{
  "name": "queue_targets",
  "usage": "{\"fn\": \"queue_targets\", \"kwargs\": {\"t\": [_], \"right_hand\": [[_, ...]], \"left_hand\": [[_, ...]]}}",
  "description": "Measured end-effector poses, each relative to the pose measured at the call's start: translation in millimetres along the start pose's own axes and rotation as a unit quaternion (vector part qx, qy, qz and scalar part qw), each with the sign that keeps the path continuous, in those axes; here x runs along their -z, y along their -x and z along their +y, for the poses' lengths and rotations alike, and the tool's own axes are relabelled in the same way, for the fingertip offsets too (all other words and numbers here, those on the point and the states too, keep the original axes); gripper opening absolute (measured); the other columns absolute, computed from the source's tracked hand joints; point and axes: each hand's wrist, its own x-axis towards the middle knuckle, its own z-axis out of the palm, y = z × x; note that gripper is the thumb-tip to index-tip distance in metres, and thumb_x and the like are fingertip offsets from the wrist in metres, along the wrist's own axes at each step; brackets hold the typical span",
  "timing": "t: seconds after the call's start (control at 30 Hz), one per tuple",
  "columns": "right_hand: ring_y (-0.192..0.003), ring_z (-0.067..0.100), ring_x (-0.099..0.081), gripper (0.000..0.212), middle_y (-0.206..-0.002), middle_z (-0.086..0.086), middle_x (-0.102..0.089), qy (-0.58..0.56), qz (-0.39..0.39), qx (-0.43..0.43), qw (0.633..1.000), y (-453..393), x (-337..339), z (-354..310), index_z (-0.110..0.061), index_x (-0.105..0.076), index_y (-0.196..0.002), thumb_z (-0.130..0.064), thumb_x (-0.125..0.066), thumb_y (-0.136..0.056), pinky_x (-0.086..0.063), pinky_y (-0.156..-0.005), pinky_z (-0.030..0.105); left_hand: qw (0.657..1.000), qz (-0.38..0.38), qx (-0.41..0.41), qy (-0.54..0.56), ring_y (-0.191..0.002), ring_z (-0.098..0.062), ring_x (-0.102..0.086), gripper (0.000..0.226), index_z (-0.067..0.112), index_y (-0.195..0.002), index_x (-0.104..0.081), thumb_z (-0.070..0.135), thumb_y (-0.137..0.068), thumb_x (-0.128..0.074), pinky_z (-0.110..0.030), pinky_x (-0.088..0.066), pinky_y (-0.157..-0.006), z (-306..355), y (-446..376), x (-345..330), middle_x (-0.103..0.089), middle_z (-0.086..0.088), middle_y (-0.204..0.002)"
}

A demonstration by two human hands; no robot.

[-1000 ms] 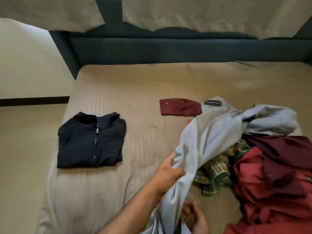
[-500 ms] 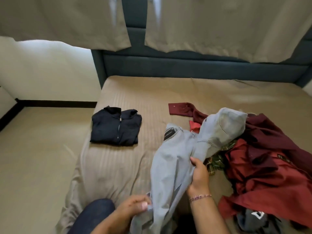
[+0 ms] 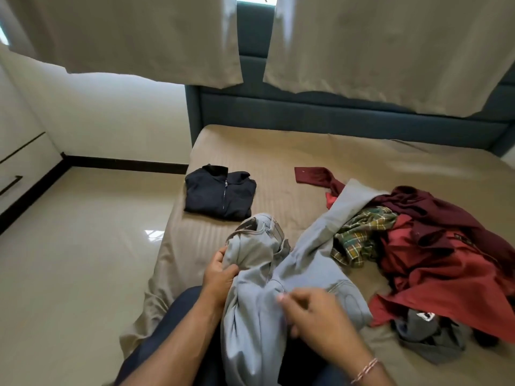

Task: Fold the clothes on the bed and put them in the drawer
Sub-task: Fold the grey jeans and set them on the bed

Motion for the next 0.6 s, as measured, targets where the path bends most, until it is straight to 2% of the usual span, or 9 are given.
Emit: {"fn": "queue_targets", "kwargs": {"t": [0.07,0.13,0.17,0.27,0.33,0.37,0.47,0.53,0.6], "right_hand": [[-0.062,0.018,-0.069,0.029,-0.068,0.003,-0.072,-0.129,0.083,0.016,0.988,-19,12,7,-0.026,-0.073,-0.081,-0.052,-0.062,-0.086,-0.059,-0.067,0.047],[-0.072,0.016,-0.07,0.01,-0.075,-0.002,-0.073,-0.132,0.159,0.048,0.977,-50,18,11,-0.031,-0.075,-0.089,-0.031,-0.065,-0.093,-0.06,-0.072,0.046],[-0.08,0.013,-0.07,0.011,-0.084,-0.006,-0.074,-0.105,0.161,0.057,0.98,-68,18,12,-0.032,-0.073,-0.098,-0.026,-0.065,-0.095,-0.059,-0.076,0.042],[-0.122,0.016,-0.059,0.047,-0.132,-0.004,-0.061,0.003,0.093,0.061,0.994,-131,12,19,-0.023,-0.055,-0.141,-0.02,-0.066,-0.095,-0.05,-0.105,0.04],[-0.14,0.023,-0.046,0.072,-0.151,0.004,-0.048,0.101,0.013,0.078,0.992,-164,4,27,-0.019,-0.042,-0.154,-0.022,-0.072,-0.089,-0.037,-0.119,0.042],[-0.137,0.023,-0.049,0.071,-0.149,0.006,-0.051,0.11,-0.032,0.074,0.991,-174,1,28,-0.019,-0.046,-0.151,-0.024,-0.075,-0.087,-0.038,-0.119,0.045],[-0.093,0.013,-0.069,0.016,-0.104,0.004,-0.075,0.055,-0.112,0.078,0.989,-173,-2,22,-0.018,-0.07,-0.108,-0.014,-0.072,-0.092,-0.056,-0.095,0.051],[-0.09,0.01,-0.07,0.012,-0.099,-0.002,-0.077,0.033,-0.108,0.135,0.984,-167,-2,12,-0.019,-0.072,-0.106,-0.013,-0.068,-0.096,-0.057,-0.092,0.044],[-0.096,0.004,-0.069,0.017,-0.1,-0.011,-0.076,0.01,-0.113,0.195,0.974,-155,-1,3,-0.021,-0.071,-0.113,-0.014,-0.066,-0.099,-0.056,-0.092,0.031]], "left_hand": [[1.0,0.006,-0.011,0.024,-0.085,-0.027,-0.071,0.044,0.01,-0.112,-0.068,-0.021,-0.087,-0.049,-0.037,-0.062,-0.074,-1,12,7,-0.077,-0.018,-0.094],[0.998,0.005,-0.026,0.053,-0.081,-0.026,-0.069,0.046,0.008,-0.112,-0.068,-0.023,-0.086,-0.045,-0.036,-0.061,-0.07,-7,23,12,-0.075,-0.019,-0.09],[0.998,0.008,-0.037,0.049,-0.079,-0.025,-0.069,0.045,0.008,-0.11,-0.067,-0.023,-0.086,-0.046,-0.034,-0.061,-0.068,-8,28,14,-0.075,-0.017,-0.088],[0.996,0.011,-0.087,-0.01,-0.078,-0.022,-0.07,0.036,0.012,-0.103,-0.07,-0.005,-0.076,-0.056,-0.032,-0.059,-0.069,-14,38,20,-0.076,-0.013,-0.087],[0.992,-0.003,-0.116,-0.048,-0.079,-0.022,-0.07,0.037,0.012,-0.099,-0.071,0.001,-0.068,-0.055,-0.032,-0.058,-0.071,-13,47,25,-0.074,-0.012,-0.087],[0.99,-0.013,-0.126,-0.059,-0.08,-0.025,-0.069,0.037,0.011,-0.098,-0.07,0.0,-0.067,-0.054,-0.035,-0.059,-0.072,-11,52,28,-0.073,-0.013,-0.087],[0.987,-0.03,-0.127,-0.093,-0.083,-0.028,-0.069,0.037,0.02,-0.1,-0.068,0.002,-0.07,-0.055,-0.04,-0.059,-0.077,-3,57,39,-0.072,-0.013,-0.087],[0.989,0.004,-0.077,-0.124,-0.09,-0.026,-0.071,0.036,0.025,-0.114,-0.061,0.007,-0.083,-0.059,-0.044,-0.061,-0.082,4,46,45,-0.073,-0.008,-0.096],[0.98,0.064,-0.036,-0.183,-0.109,-0.024,-0.067,0.045,0.026,-0.137,-0.046,0.017,-0.095,-0.062,-0.046,-0.056,-0.095,11,29,49,-0.067,-0.01,-0.127]]}}
